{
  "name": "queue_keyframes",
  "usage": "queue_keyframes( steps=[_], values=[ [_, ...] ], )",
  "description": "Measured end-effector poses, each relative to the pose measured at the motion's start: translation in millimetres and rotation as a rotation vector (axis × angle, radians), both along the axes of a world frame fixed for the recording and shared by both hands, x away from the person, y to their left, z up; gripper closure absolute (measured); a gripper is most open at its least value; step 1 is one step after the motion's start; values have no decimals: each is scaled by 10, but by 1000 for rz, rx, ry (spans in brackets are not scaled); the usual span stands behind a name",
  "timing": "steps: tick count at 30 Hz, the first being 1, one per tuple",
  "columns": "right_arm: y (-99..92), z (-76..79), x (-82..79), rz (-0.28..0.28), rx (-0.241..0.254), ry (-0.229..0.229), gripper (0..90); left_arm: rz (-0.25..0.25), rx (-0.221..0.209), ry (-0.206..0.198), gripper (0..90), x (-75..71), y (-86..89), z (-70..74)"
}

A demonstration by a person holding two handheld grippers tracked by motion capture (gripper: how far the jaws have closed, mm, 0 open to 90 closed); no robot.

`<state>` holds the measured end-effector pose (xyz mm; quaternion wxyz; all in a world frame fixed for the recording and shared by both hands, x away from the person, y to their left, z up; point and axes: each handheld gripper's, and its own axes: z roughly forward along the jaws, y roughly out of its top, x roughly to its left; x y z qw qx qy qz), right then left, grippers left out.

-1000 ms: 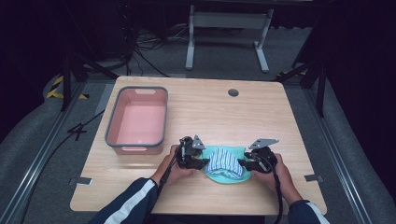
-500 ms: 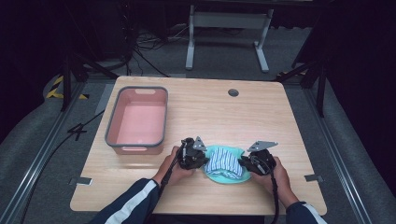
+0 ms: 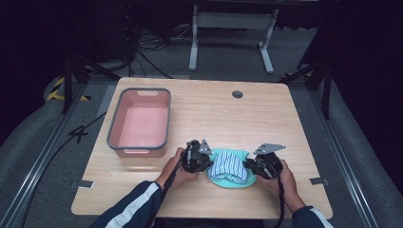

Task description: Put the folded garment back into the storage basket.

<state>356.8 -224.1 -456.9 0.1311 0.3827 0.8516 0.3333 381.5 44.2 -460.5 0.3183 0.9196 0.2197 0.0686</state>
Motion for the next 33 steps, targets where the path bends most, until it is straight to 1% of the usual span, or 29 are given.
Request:
queue_keyframes(
  steps=[2, 5, 7, 9, 11, 13, 16, 17, 19, 20, 21, 22, 23, 24, 26, 29, 33],
  values=[
    [-4, 12, 0, -2, 5, -3, 824, -2, -4, -2, 823, 1, 0, 20],
    [-13, 68, -17, -7, 10, -24, 825, -2, -21, -6, 824, 9, 1, 62],
    [-12, 84, -23, -7, 13, -27, 825, -10, -32, -16, 825, 15, -1, 97],
    [-16, 128, -36, -13, 15, -40, 826, -20, -49, -30, 827, 30, -2, 138],
    [-31, 155, -34, -15, 15, -48, 826, -17, -54, -37, 828, 35, -2, 156],
    [-38, 169, -32, -15, 16, -49, 826, -19, -58, -35, 828, 53, -9, 183],
    [-60, 255, -14, -12, 17, -69, 826, -18, -61, -51, 829, 74, -23, 254],
    [-62, 273, -11, -10, 18, -70, 826, -19, -63, -63, 829, 79, -27, 288],
    [-54, 315, -2, -8, 16, -81, 826, -26, -71, -76, 830, 105, -28, 406],
    [-54, 315, -2, -8, 16, -81, 826, -26, -71, -76, 830, 105, -28, 406],
    [-41, 374, 13, -10, 21, -97, 827, -25, -71, -79, 830, 110, -27, 449],
    [-37, 404, 17, -11, 25, -101, 827, -26, -76, -84, 830, 117, -23, 492],
    [-30, 435, 22, -13, 29, -110, 827, -25, -84, -99, 830, 129, -9, 576],
    [-30, 435, 22, -13, 29, -110, 827, -25, -84, -99, 831, 129, -9, 576],
    [-16, 502, 39, -17, 41, -124, 827, -22, -90, -109, 830, 142, 11, 665],
    [35, 589, 66, -18, 52, -137, 827, -22, -80, -129, 830, 155, 44, 757],
    [120, 677, 121, -11, 58, -154, 827, -7, -94, -146, 831, 170, 124, 860]
  ],
)
